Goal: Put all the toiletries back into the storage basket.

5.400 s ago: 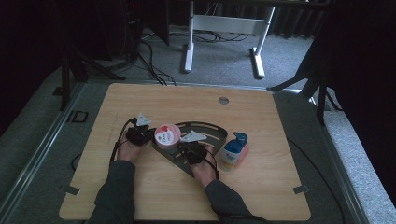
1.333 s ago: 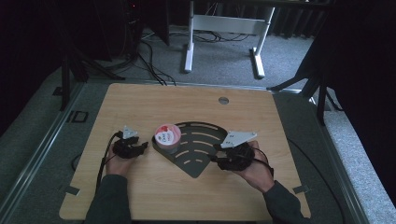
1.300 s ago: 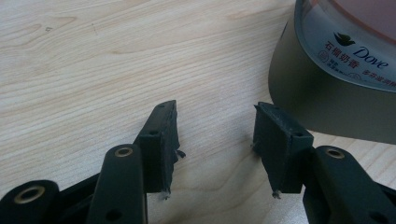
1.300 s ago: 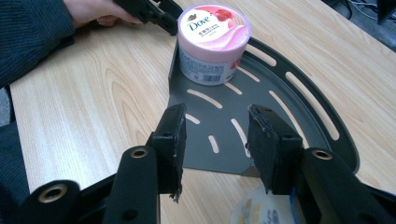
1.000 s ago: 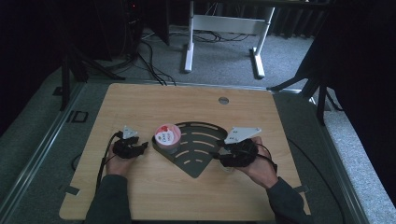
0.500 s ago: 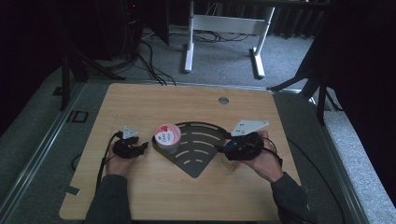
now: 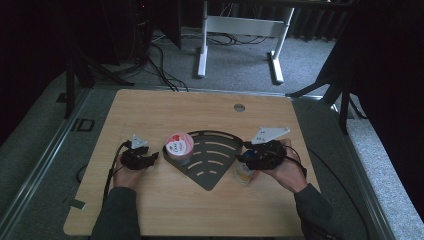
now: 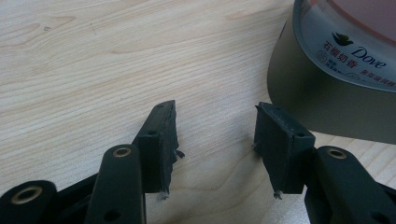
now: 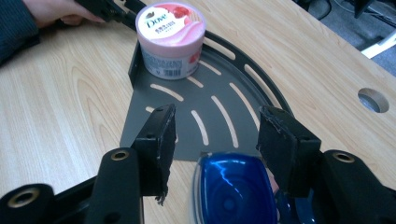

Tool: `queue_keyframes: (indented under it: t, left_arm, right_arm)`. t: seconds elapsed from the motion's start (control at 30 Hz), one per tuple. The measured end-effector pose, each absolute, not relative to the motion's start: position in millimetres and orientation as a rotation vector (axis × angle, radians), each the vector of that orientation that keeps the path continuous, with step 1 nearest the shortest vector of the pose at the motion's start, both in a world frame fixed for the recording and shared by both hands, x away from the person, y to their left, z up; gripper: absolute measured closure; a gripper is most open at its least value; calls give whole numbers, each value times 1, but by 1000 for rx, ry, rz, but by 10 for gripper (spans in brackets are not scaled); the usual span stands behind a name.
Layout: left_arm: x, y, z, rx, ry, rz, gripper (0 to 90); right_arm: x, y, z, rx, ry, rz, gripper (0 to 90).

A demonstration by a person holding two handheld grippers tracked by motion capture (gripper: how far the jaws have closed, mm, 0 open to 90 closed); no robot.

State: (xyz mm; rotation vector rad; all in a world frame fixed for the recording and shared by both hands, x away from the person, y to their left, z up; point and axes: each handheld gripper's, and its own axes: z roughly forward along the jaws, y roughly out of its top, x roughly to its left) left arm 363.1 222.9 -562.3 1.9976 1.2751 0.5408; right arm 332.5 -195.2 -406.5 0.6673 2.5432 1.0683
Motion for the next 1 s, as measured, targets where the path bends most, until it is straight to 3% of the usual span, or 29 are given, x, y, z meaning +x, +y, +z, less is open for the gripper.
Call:
queue_keyframes:
  t: [1.0]
  left_arm:
    - [363,223,-562,1998,1273,542,491]
  right_arm:
    - [341,-201,-422,693,2644,945,505]
